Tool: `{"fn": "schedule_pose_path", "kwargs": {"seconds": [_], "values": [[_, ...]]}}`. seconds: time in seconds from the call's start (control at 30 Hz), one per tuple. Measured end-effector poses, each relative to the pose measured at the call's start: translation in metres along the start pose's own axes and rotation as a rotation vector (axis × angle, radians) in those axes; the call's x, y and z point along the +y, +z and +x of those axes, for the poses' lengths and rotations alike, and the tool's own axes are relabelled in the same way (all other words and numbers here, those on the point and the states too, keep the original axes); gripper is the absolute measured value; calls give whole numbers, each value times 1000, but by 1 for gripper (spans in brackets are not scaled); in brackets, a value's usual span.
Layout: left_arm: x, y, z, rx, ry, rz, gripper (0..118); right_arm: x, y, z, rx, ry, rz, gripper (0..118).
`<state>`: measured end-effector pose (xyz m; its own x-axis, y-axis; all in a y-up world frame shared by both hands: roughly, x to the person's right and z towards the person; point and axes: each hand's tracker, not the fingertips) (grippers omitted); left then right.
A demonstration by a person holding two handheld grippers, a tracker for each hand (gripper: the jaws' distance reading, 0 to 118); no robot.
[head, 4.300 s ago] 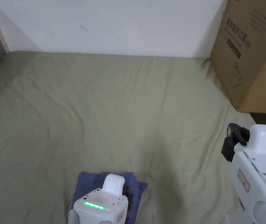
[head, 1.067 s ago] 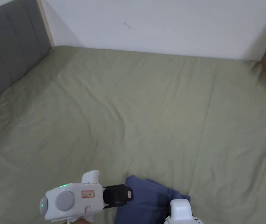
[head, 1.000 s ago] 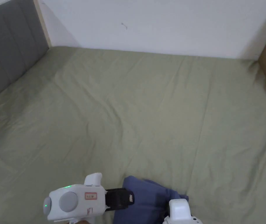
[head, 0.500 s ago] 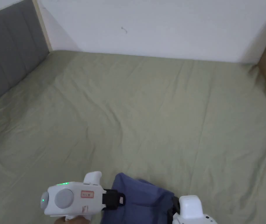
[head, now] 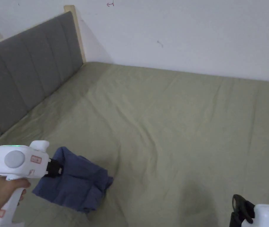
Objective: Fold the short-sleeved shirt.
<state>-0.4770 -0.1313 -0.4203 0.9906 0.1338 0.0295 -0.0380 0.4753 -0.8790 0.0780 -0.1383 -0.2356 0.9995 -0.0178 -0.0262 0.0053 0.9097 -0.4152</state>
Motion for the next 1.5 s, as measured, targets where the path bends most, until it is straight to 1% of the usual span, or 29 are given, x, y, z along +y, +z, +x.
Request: {"fn": "schedule_pose_path", "kwargs": {"seconds": [0.1,0.2,0.37,0.4,0.43,0.47,0.5,0.53,0.57,0.6,0.7,0.83,0.87,0.97,1.0,1.07,1.17,1.33,1.47,1.5], "values": [[12,-10,-35,44,35,-19,17,15,-11,-4,-10,4,31,0],[15,-28,-57,68,109,-74,17,26,-22,-7,-18,9,54,0],[13,-53,-58,72,140,-115,19,33,-35,-10,-16,14,59,0],[13,-54,-60,76,147,-112,24,34,-37,-9,-15,10,59,0],[15,-54,-58,80,153,-113,32,34,-38,-9,-15,8,58,0],[15,-51,-55,113,179,-111,45,36,-37,-8,-16,7,56,0],[16,-45,-51,154,187,-101,63,38,-35,-7,-17,9,58,0],[16,-38,-52,179,189,-86,75,40,-33,-6,-20,8,63,0],[16,-27,-50,144,203,-39,82,43,-29,-4,-18,8,70,0],[16,-14,-45,121,224,3,84,46,-25,-2,-17,8,77,0],[23,27,-27,84,229,102,84,61,-6,6,-17,10,118,0],[28,93,13,56,153,251,84,87,25,17,-31,18,191,0],[30,114,26,100,91,339,84,94,34,19,-46,22,209,0],[27,164,65,88,41,476,84,116,61,29,-70,30,256,0],[24,180,82,70,49,496,84,123,71,32,-79,35,281,0],[21,207,108,88,14,568,84,136,88,38,-107,44,305,0],[6,243,152,51,-41,716,84,152,112,47,-148,53,357,0],[-27,270,220,0,-115,901,84,162,143,63,-183,58,413,0],[-55,263,272,7,-182,1019,83,161,162,71,-220,77,441,0],[-60,259,282,2,-177,1028,83,160,164,73,-228,78,444,0]]}}
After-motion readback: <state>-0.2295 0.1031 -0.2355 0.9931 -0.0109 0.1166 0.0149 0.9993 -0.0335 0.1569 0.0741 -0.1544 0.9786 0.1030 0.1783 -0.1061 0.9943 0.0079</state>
